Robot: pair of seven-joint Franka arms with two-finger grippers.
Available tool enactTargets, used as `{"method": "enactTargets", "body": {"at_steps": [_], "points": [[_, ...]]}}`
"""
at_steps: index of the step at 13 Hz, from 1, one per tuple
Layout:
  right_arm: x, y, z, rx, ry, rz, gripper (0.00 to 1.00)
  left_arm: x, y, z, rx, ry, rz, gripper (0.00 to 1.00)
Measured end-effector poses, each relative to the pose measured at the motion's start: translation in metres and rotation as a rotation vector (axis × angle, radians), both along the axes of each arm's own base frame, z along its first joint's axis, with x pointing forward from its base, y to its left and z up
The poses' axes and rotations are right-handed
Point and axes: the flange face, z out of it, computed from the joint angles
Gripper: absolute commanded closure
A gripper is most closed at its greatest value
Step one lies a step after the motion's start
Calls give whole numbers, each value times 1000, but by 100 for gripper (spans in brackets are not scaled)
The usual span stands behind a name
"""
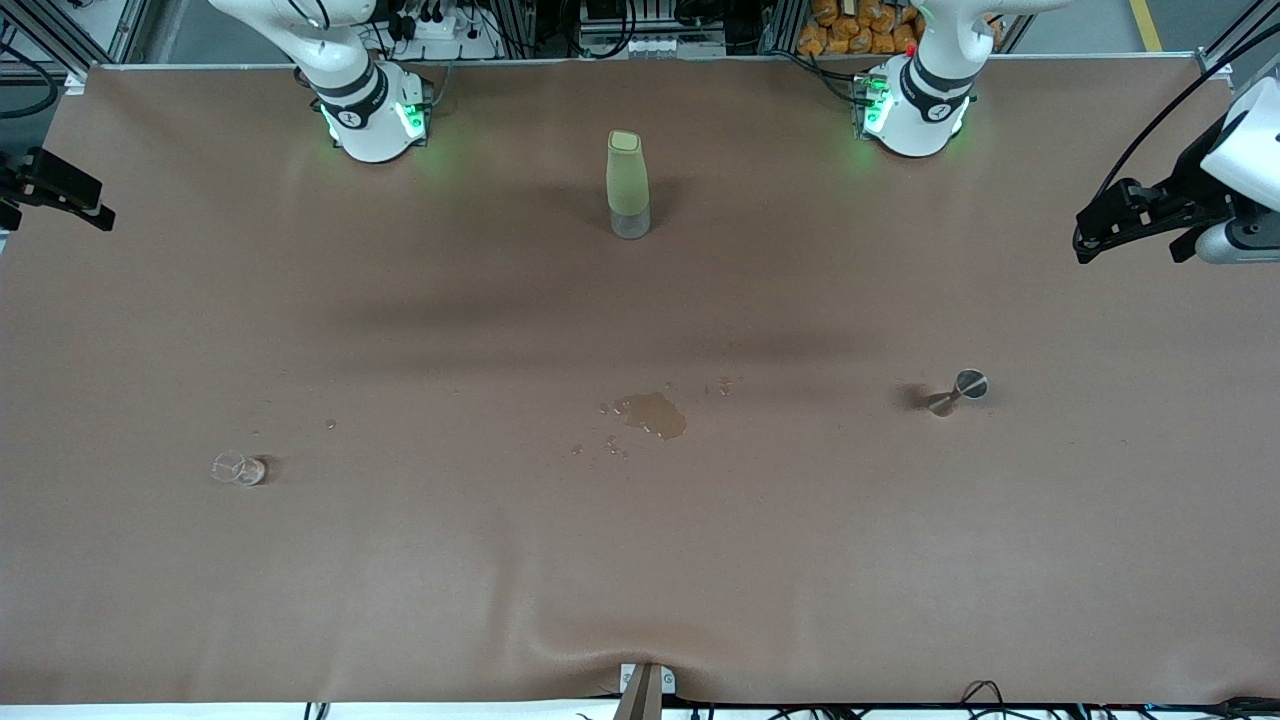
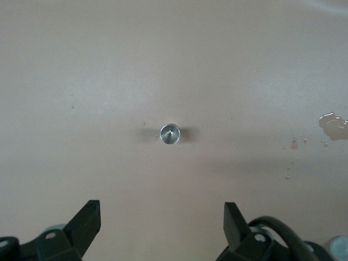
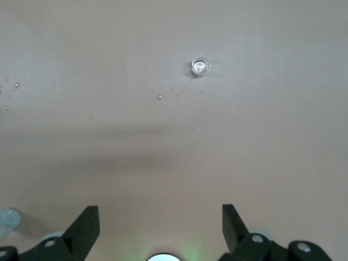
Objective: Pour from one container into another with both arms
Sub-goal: 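Move the right gripper toward the glass beaker while the left gripper approaches the jigger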
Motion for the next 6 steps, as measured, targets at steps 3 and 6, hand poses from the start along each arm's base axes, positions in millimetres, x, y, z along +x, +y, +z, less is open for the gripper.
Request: {"method": "enactTargets", "body": {"at_steps": [3,6], "points": [[0,0,0,0,0,0,0,0,0,1,0,-1,-1,0],[0,0,0,0,1,0,0,0,2,2,0,-3,-7,0]]}}
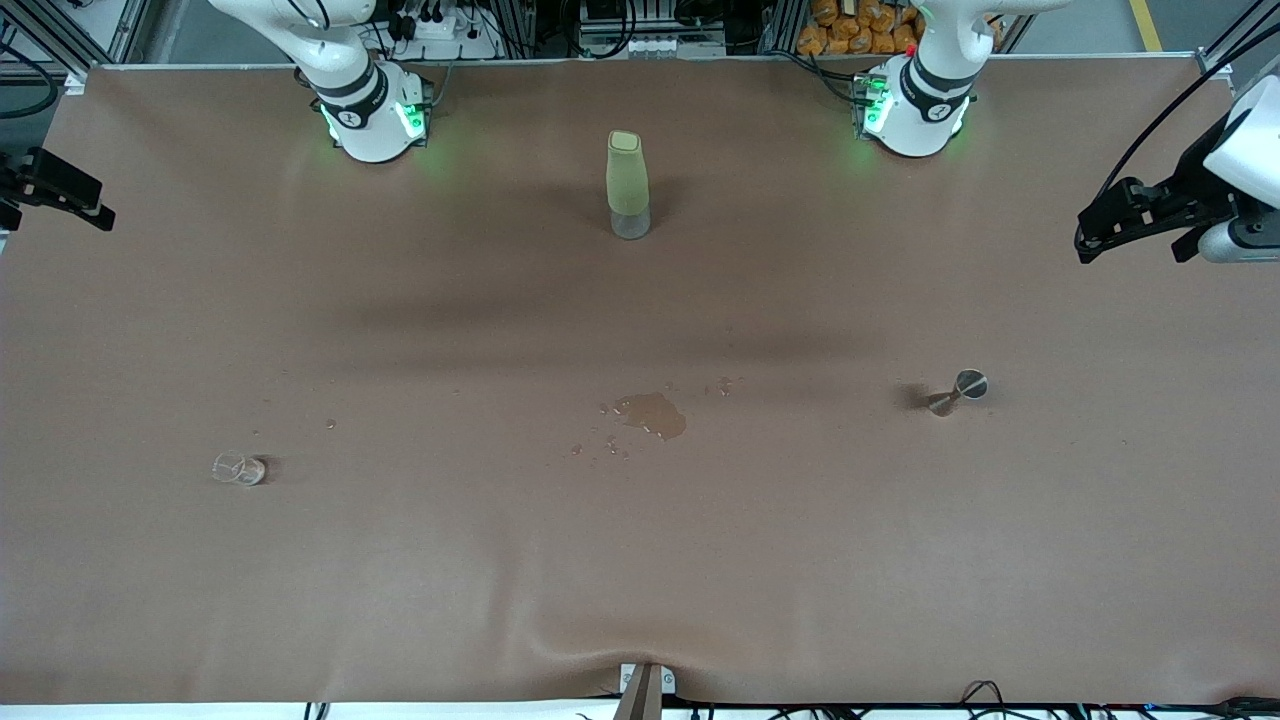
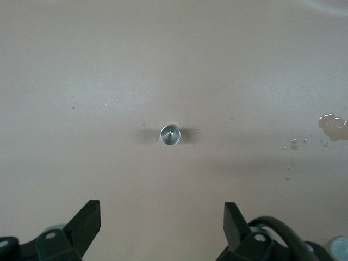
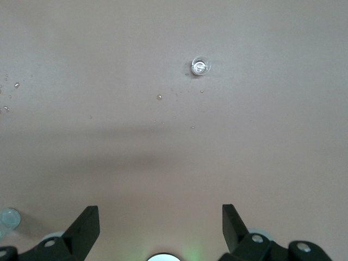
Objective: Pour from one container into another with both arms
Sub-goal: 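Move the right gripper toward the glass beaker while the left gripper approaches the jigger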
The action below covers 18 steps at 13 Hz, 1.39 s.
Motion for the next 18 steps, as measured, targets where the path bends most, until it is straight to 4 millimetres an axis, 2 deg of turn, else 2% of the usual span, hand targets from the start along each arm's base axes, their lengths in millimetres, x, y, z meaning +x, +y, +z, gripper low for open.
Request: {"method": "enactTargets", "body": {"at_steps": [3,5,7,9,12,15,16,18], "points": [[0,-1,-1,1,2,5,0,-1,18,-3,4,26,-14,0],[2,-6,-3,3,4,27,0,-1,29,-10,8,53,-97,0],[8,-19,-9,5,-8,76,0,1,50,-23,-21,75,-168,0],[21,-40,-23,8,-28,167,0,5,78,-38,-99,91,-187,0],[48,-89,-63,79,-72,338,0,12,110,-63,-197,107,-227,0],[68,-157,-126,207,-131,492,0,10,136,-82,-333,90,-257,0],[73,-174,-147,227,-149,538,0,6,152,-90,-379,79,-267,0],[85,-193,-190,294,-187,597,0,-3,183,-113,-451,72,-316,0]]}}
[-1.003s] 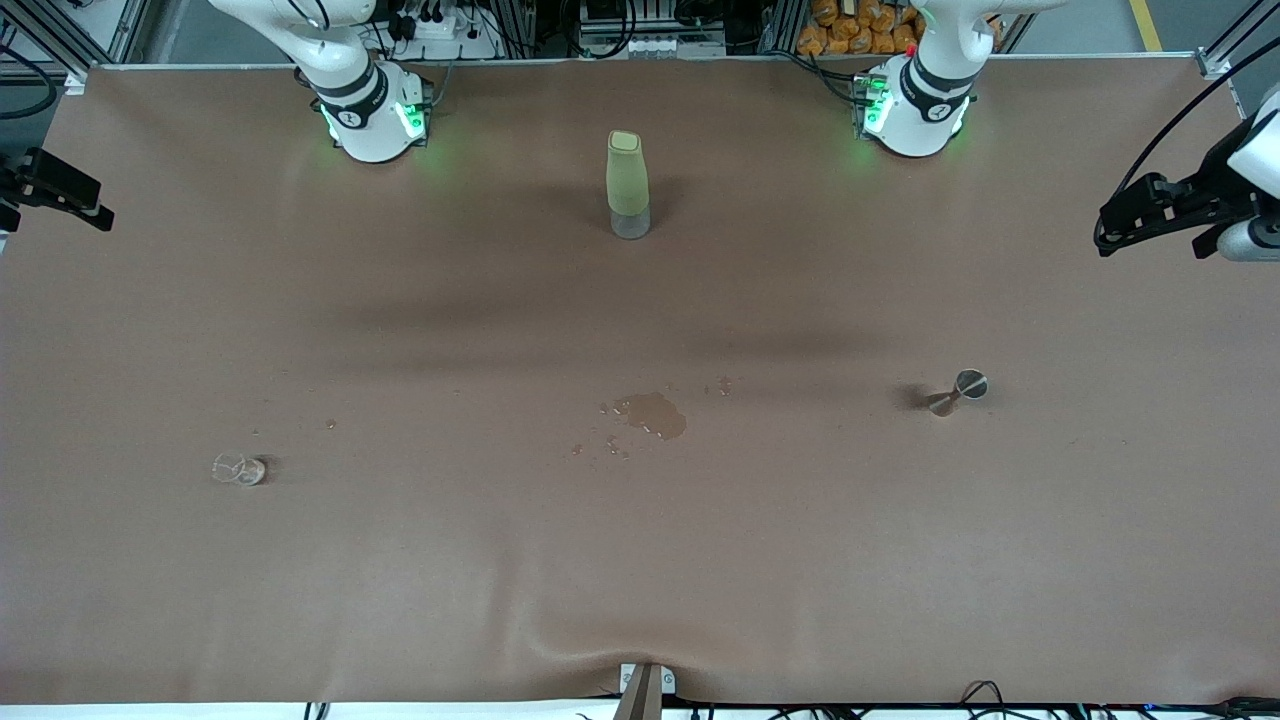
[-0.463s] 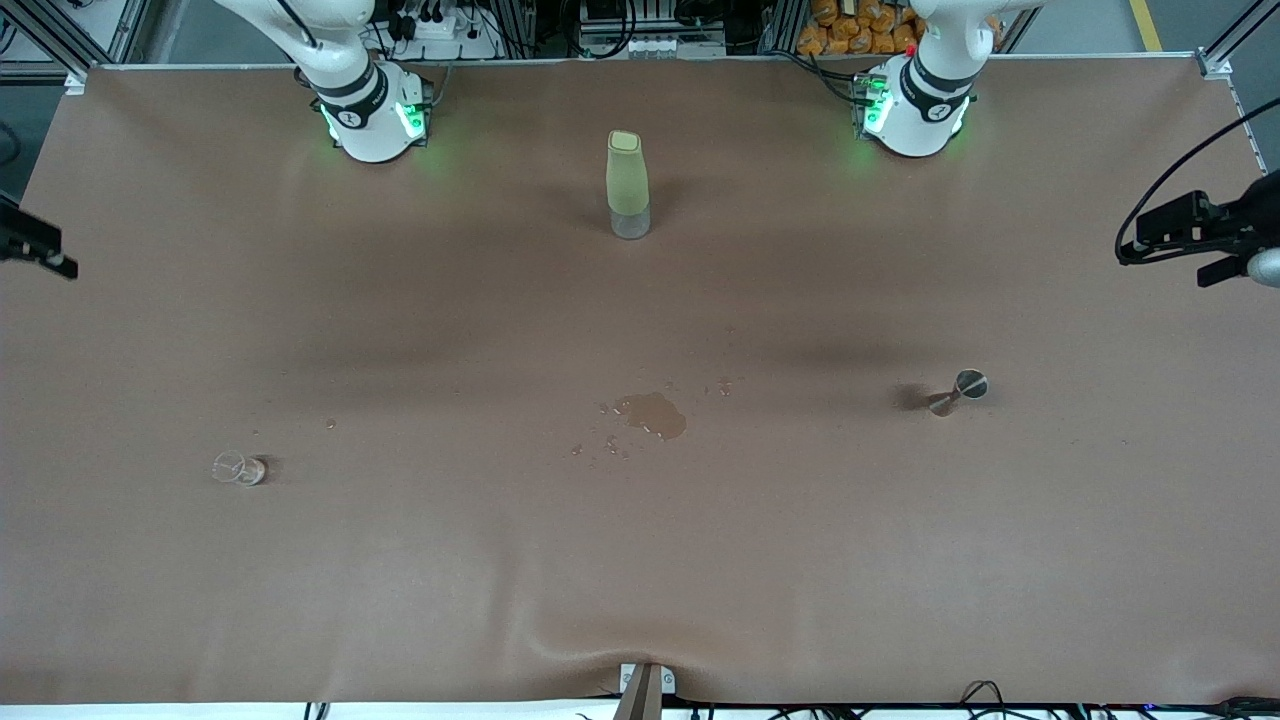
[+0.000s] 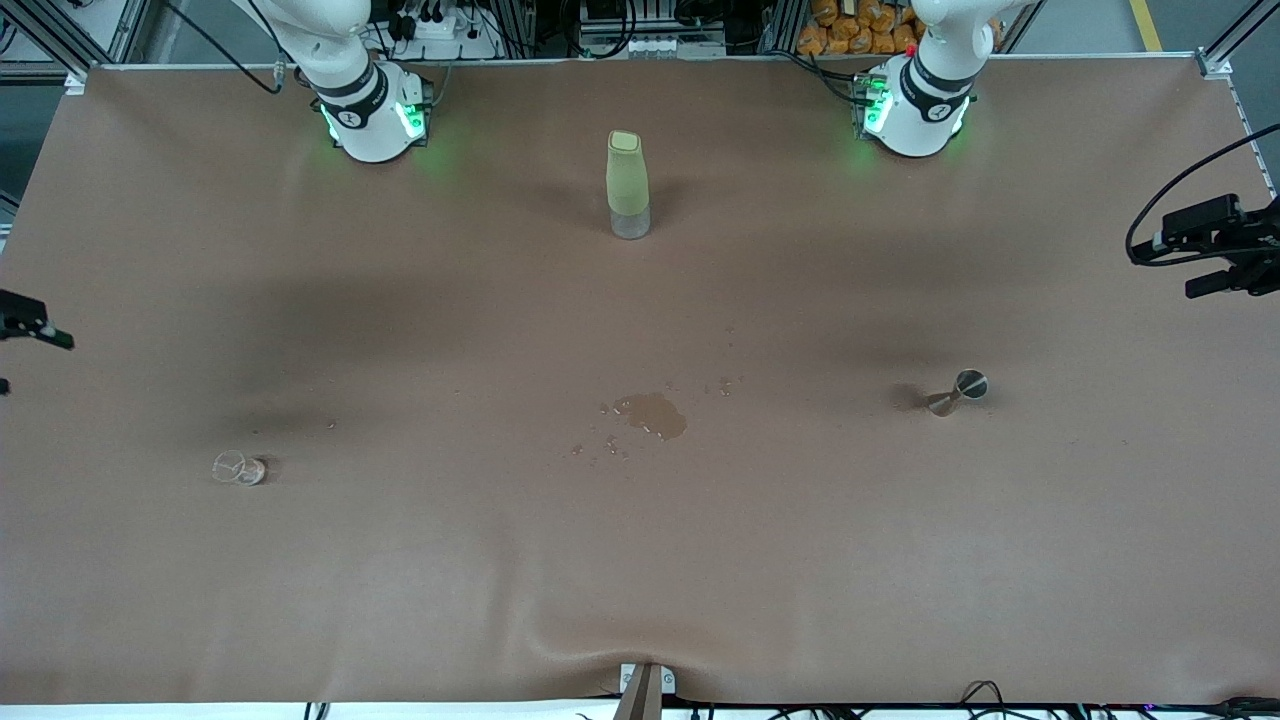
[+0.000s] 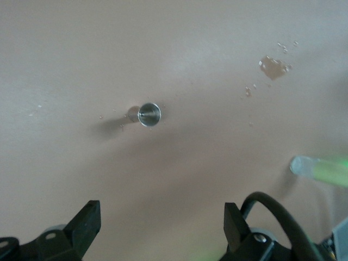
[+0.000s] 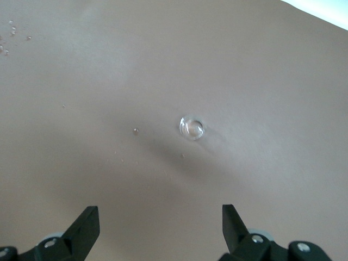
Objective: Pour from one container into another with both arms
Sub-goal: 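Move the right gripper toward the glass beaker while the left gripper approaches the jigger, then lower the right gripper around the beaker while the left gripper surrounds the jigger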
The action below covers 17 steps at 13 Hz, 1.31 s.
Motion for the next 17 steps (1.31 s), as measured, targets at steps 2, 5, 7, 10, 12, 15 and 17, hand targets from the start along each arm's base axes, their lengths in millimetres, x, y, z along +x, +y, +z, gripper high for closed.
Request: {"method": "enactTargets", "body": {"at_steps": [2,5,7,10,12,15,17], "points": [[9,-14,-51,107,-27,83,0,0,23,-32,-98,-30,-68,0],[31,-27,-109,158,-99,222,0,4,60,-102,-296,-104,-192,0],[42,-28,-130,216,-156,272,0,6,77,-144,-395,-176,-282,0],[47,-37,-159,268,-262,356,0,8,87,-202,-525,-318,-414,0],[46,-46,-172,288,-334,406,0,8,93,-239,-602,-412,-460,0],[40,-63,-200,348,-492,475,0,20,91,-296,-732,-571,-527,0],[33,-73,-227,390,-564,506,0,29,87,-326,-793,-648,-554,0]]}}
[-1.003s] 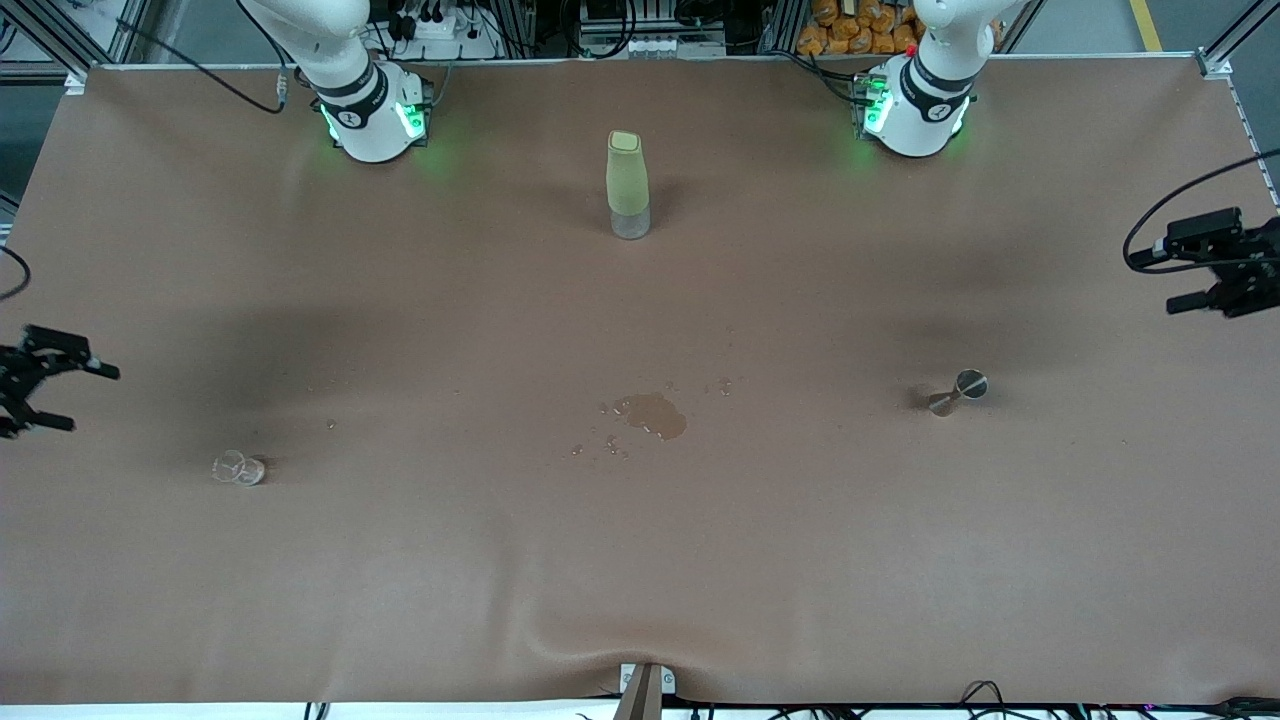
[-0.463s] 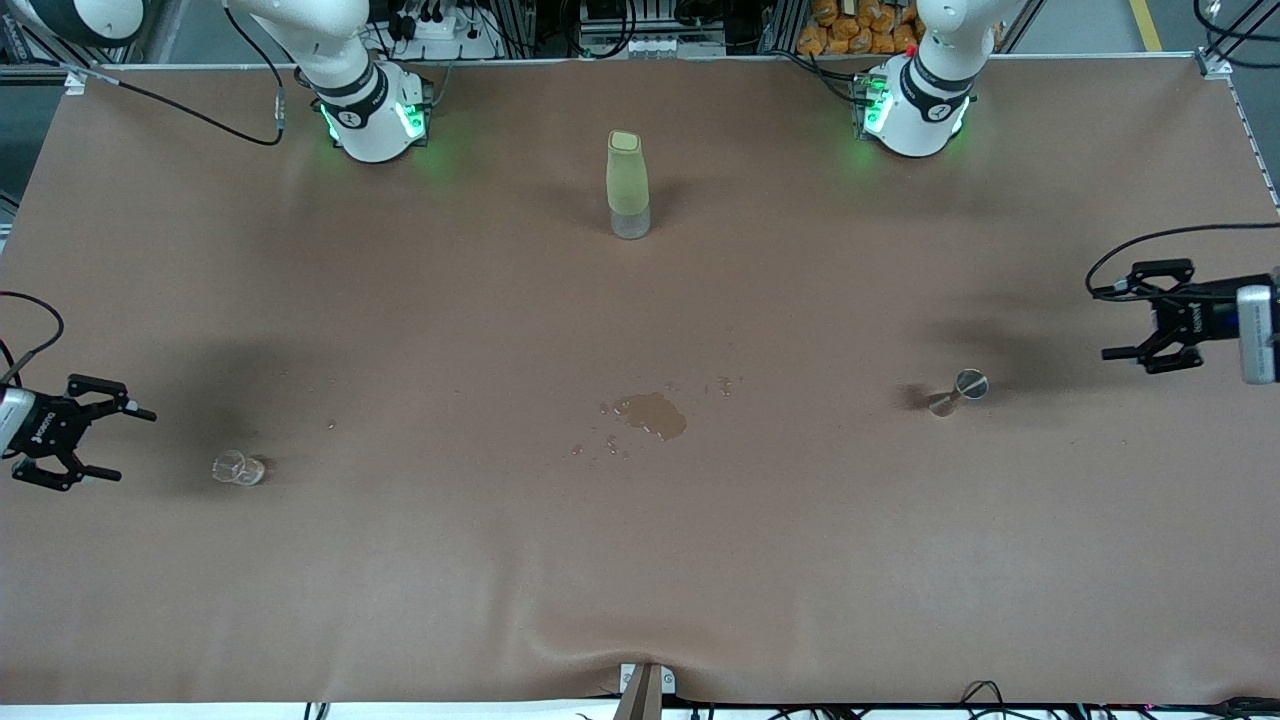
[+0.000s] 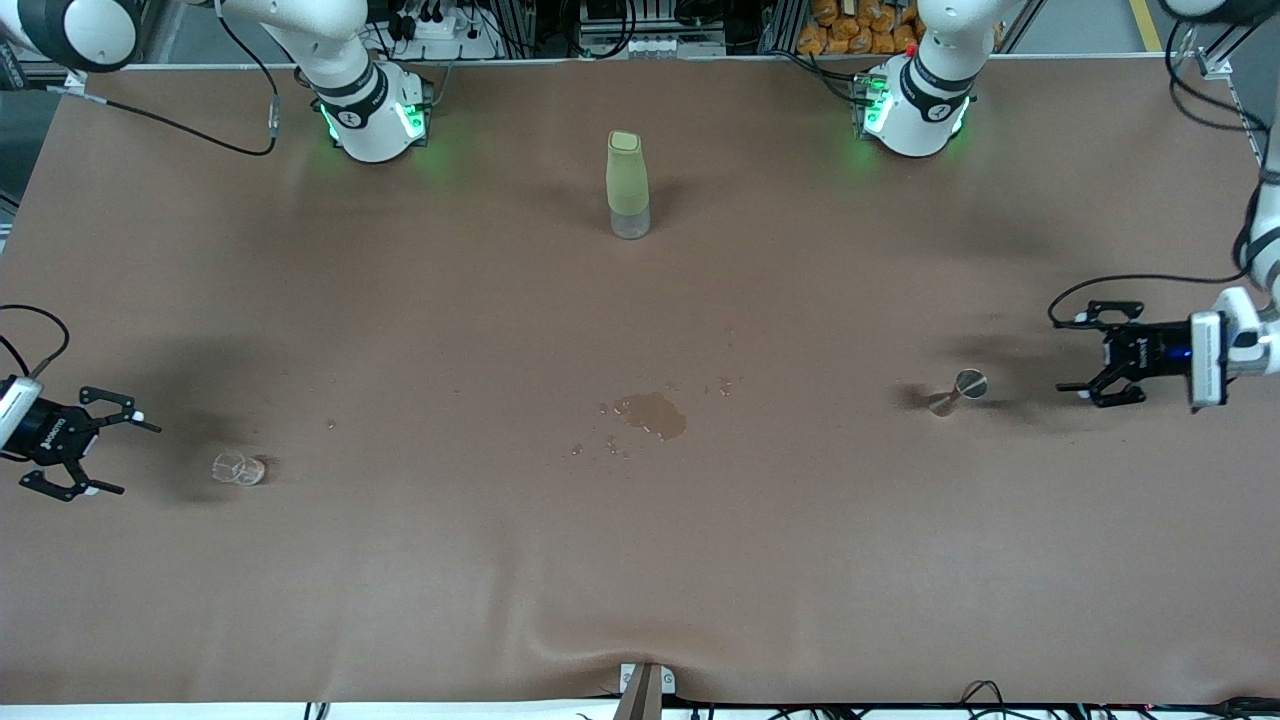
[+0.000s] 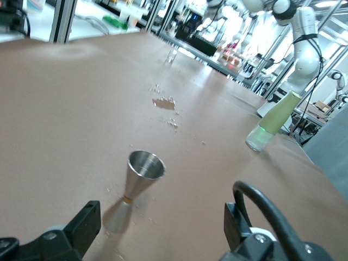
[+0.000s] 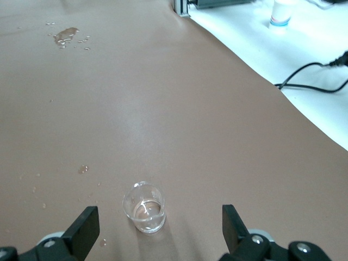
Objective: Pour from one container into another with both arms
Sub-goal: 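Lower the right gripper around the beaker while the left gripper surrounds the jigger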
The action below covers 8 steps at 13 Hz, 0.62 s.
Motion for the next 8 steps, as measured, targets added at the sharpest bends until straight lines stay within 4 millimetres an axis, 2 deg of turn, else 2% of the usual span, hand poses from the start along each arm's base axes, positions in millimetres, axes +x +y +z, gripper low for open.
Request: {"method": "enactTargets", "body": {"at_steps": [4,6,8], "points": [[-10,5,-61,148,-76,31,0,11,-6,-13,-60,-108,-14,0],[-14,14,-91,225,-102,43,0,10,-10,-29,-97,-172,-18,0],[-18,21,-112,282,-124,44,0,13,-21,-41,-135,-232,-20,0]]}}
